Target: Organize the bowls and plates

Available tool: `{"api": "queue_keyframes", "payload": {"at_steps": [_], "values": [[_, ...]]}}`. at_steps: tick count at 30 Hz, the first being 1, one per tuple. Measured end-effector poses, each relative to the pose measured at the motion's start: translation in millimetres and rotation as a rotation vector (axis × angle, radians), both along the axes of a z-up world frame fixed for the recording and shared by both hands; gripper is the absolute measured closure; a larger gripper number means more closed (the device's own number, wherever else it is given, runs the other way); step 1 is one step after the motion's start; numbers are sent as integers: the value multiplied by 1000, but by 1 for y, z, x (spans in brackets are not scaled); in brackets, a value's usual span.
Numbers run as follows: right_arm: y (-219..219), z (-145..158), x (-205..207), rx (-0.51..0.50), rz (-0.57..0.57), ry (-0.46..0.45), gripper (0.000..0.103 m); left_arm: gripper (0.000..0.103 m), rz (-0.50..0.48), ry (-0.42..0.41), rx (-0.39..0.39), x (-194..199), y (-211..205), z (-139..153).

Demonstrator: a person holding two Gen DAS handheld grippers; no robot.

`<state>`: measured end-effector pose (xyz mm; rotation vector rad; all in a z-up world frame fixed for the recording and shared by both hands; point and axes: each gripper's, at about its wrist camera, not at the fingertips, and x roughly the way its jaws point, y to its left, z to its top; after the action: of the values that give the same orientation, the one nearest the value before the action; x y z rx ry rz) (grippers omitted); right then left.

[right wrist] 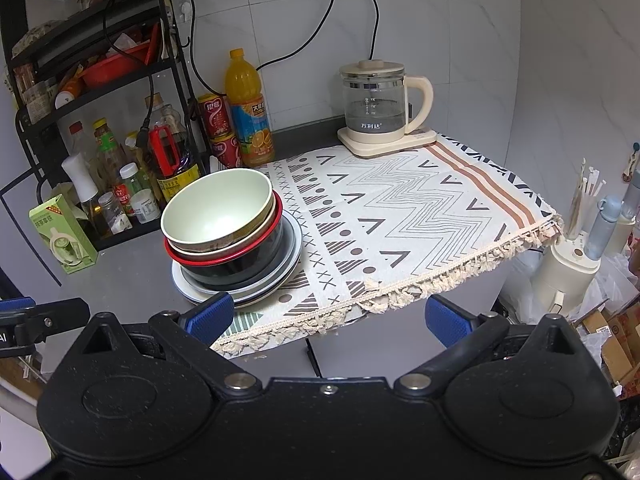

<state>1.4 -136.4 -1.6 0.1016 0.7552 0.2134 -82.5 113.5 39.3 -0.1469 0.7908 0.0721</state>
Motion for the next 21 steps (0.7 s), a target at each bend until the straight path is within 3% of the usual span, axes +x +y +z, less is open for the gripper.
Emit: {"api": "queue_keyframes", "payload": {"at_steps": [21], "values": [[-1,-4,3,-2,-6,10,0,0,-19,3,-7,1,-1,-6]]}}
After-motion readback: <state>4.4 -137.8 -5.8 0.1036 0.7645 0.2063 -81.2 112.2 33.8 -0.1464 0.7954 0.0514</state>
